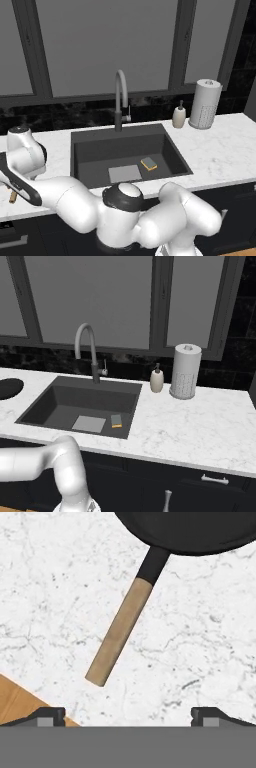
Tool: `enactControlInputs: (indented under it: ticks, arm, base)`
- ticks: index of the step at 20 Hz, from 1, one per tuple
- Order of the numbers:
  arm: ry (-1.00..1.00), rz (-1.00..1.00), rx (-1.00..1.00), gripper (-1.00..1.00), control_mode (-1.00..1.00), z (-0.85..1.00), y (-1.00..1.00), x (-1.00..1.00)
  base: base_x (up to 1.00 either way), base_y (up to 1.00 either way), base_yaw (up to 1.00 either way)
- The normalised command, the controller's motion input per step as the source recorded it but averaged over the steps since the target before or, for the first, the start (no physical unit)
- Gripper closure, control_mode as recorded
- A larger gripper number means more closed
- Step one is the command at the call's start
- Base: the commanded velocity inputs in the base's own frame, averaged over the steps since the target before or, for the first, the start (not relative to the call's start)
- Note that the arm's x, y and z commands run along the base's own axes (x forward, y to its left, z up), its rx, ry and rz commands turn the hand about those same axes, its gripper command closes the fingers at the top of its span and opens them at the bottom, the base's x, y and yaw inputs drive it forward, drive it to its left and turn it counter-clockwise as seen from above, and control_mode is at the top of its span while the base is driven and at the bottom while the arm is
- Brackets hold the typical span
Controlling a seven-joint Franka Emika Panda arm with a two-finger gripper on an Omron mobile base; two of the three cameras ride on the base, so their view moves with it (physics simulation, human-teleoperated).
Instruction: Pick the pan and sponge and place them into the sink. Then turn on the water.
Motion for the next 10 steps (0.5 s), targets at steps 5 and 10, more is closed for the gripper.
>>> enactControlInputs:
  ticks: [5, 10]
  arm:
    - [0.00, -0.02, 0.00, -1.00, -1.00, -0.27, 0.27, 0.00]
    - [0.00, -0.05, 0.00, -1.00, -1.00, -0.35, 0.24, 0.00]
  base:
    - [0.00, 0.00, 0.00]
    - [0.00, 0.00, 0.00]
